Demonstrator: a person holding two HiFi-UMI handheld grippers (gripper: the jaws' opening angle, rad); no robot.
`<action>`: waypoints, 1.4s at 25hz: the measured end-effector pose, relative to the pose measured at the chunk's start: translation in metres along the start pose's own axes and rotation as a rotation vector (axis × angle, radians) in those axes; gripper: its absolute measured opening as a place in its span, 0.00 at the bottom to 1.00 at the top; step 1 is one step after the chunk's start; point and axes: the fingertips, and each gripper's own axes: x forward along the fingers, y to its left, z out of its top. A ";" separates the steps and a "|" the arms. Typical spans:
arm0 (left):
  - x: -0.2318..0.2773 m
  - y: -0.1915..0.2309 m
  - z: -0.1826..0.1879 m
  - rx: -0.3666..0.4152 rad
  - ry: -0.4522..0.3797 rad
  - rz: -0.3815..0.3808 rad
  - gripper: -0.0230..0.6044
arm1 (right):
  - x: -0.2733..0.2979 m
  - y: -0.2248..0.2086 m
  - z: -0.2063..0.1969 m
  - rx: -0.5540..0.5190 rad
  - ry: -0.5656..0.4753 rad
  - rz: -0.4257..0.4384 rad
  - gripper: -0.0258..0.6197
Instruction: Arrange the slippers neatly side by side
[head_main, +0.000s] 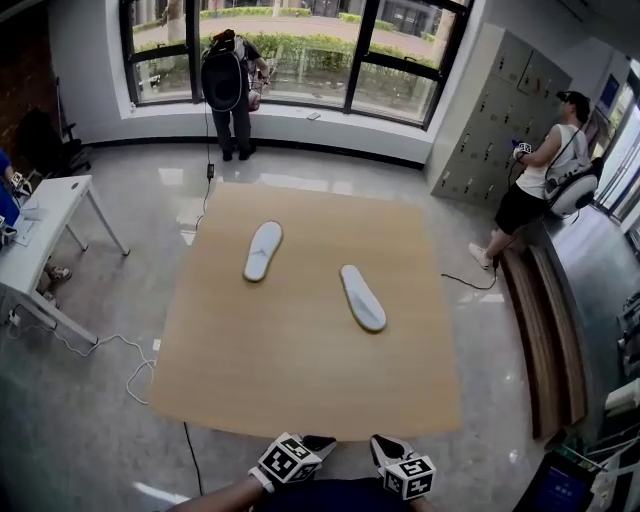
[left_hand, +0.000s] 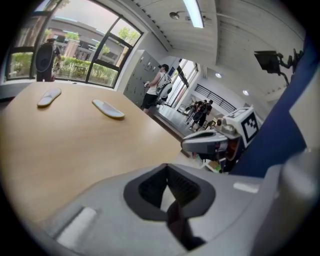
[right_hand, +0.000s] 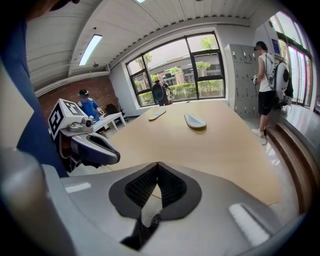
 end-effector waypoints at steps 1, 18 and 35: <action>-0.003 0.006 -0.002 -0.026 0.000 -0.003 0.04 | 0.006 0.004 0.002 -0.010 0.009 0.010 0.05; 0.023 0.056 0.061 -0.081 0.025 0.231 0.04 | 0.081 -0.030 0.078 -0.068 -0.009 0.258 0.05; 0.032 0.073 0.082 -0.123 0.065 0.423 0.04 | 0.114 -0.079 0.108 0.039 -0.088 0.339 0.05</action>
